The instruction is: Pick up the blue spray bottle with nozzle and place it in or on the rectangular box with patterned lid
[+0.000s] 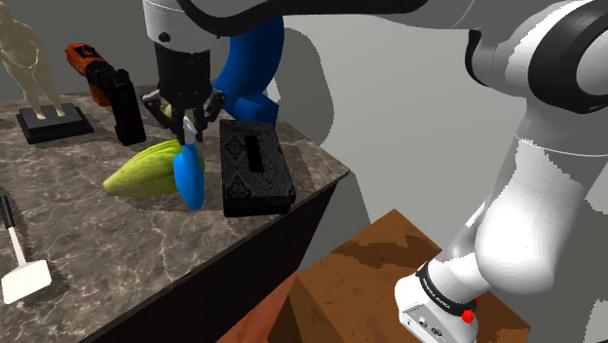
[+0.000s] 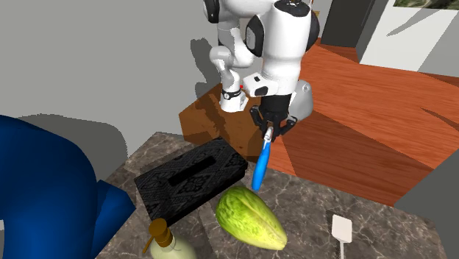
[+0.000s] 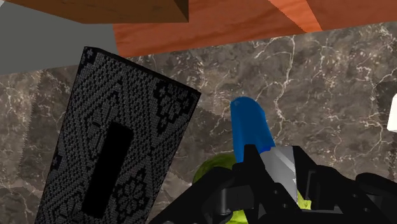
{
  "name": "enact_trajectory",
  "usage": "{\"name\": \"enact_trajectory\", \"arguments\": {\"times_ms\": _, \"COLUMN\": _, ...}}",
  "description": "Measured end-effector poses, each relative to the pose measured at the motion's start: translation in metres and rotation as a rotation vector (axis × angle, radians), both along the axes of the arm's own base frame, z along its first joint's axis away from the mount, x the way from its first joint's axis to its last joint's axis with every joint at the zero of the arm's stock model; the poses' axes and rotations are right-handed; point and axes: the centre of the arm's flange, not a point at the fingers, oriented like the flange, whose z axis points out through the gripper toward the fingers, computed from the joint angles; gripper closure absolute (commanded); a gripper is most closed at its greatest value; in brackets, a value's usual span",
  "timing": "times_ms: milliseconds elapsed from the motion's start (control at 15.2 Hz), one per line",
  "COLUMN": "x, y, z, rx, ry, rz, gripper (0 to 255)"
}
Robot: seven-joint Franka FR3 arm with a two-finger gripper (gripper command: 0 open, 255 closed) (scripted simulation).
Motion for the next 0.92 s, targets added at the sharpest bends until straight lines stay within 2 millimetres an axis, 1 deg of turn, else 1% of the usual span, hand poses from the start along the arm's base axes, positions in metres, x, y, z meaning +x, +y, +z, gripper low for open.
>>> {"name": "enact_trajectory", "arguments": {"times_ms": 924, "x": 0.000, "y": 0.002, "z": 0.075, "rx": 0.000, "ry": 0.000, "rz": 0.000, "gripper": 255}}
